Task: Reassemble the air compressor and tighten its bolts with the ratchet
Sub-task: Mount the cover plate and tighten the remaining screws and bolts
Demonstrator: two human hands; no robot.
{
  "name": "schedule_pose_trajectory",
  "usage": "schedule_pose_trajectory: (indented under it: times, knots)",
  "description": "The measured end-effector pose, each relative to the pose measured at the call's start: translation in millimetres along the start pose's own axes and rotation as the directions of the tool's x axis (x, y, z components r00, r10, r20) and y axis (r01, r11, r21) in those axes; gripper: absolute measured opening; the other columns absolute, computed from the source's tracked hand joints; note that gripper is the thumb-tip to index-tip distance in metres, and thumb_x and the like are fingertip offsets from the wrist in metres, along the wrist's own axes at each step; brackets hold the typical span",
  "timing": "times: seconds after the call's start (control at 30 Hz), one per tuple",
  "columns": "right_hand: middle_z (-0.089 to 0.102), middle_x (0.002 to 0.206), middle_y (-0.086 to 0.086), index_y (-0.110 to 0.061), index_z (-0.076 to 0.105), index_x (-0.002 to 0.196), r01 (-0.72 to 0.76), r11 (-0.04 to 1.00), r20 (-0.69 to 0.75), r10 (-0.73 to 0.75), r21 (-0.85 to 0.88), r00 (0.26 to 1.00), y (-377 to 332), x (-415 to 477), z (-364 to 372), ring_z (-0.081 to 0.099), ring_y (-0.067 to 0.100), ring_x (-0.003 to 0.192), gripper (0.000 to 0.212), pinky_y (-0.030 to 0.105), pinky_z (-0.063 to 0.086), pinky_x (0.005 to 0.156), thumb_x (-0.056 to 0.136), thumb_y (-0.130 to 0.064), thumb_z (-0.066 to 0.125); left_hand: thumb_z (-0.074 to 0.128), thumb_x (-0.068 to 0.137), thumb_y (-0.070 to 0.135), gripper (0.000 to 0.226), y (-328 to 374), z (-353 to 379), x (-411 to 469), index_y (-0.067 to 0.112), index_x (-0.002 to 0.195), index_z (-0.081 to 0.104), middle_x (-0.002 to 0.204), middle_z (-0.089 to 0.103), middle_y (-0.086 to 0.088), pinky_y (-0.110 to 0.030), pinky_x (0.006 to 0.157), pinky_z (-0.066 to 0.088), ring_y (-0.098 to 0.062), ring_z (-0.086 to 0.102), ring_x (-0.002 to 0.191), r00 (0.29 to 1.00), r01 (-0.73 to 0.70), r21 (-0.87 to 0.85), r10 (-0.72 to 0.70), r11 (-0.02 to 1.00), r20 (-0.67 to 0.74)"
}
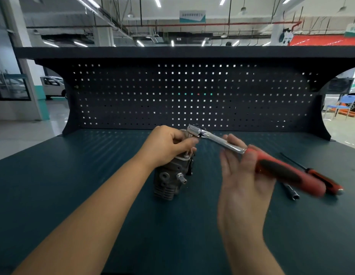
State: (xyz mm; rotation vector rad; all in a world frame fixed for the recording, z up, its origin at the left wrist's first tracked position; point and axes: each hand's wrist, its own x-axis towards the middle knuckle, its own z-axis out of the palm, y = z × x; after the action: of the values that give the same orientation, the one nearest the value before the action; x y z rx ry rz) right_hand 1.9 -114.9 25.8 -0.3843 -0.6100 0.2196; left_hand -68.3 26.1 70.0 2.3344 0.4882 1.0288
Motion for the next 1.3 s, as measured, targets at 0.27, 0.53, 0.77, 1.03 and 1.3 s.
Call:
schedule_pose_trajectory:
  times: [0.27,0.53,0.77,1.03,1.3]
  knots:
    - [0.071,0.105,0.006,-0.018,0.048,0.095,0.248,0.955,0.197,-0.215,-0.161,0.957,-1.6,-13.3,4.4,0.066,0.018,0.105,0.026,0.023,0.05,0.089,0.083,-0.017,0.072,0.067,0.069,0.054,0.034,1.9,-0.4,-3.2,0.022,0.078,0.076,0.066,0.071,0.013,-0.016,0.056,0.046,0.001,0.064,0.061,1.0,-0.025,0.037,0.025,0.999,0.001]
    - [0.07,0.099,0.02,-0.006,0.048,0.112,-0.58,0.748,-0.012,0.616,0.321,0.788,20.9,82.7,-10.7,0.071,0.032,0.084,0.024,0.041,0.056,0.085,0.104,-0.024,0.035,0.068,0.083,0.036,0.021,4.2,0.1,-4.3,0.019,0.074,0.077,0.072,0.074,0.006,-0.03,0.067,0.053,-0.012,0.069,0.071,1.0,-0.011,0.049,0.011,0.999,0.001]
    - [0.07,0.092,0.011,-0.017,0.039,0.118,-0.281,0.937,0.065,0.274,0.208,0.96,16.1,57.5,4.9,0.071,0.031,0.093,0.018,0.036,0.058,0.076,0.103,-0.028,0.038,0.068,0.083,0.033,0.017,0.0,-3.3,-4.3,0.021,0.075,0.076,0.07,0.073,0.012,-0.016,0.063,0.051,0.0,0.068,0.067,1.0,0.007,-0.001,-0.007,1.0,-0.011]
    - [0.071,0.104,0.01,-0.028,0.049,0.105,0.149,0.974,0.167,-0.12,-0.173,0.979,0.2,3.0,10.1,0.066,0.026,0.105,0.01,0.043,0.051,0.093,0.097,-0.034,0.047,0.072,0.08,0.027,0.011,5.7,2.3,-6.0,0.03,0.07,0.071,0.066,0.071,0.018,-0.005,0.058,0.042,0.006,0.065,0.063,1.0,-0.021,-0.045,0.021,0.999,-0.009]
    - [0.066,0.107,0.023,-0.04,0.058,0.099,0.289,0.942,0.245,-0.244,-0.17,0.938,4.7,-9.6,-0.7,0.066,0.024,0.106,0.022,0.022,0.049,0.089,0.087,-0.021,0.062,0.068,0.07,0.042,0.022,3.3,-1.3,-5.0,0.02,0.072,0.074,0.065,0.071,0.015,-0.007,0.059,0.044,0.004,0.064,0.061,0.999,-0.05,-0.096,0.05,0.994,-0.004]
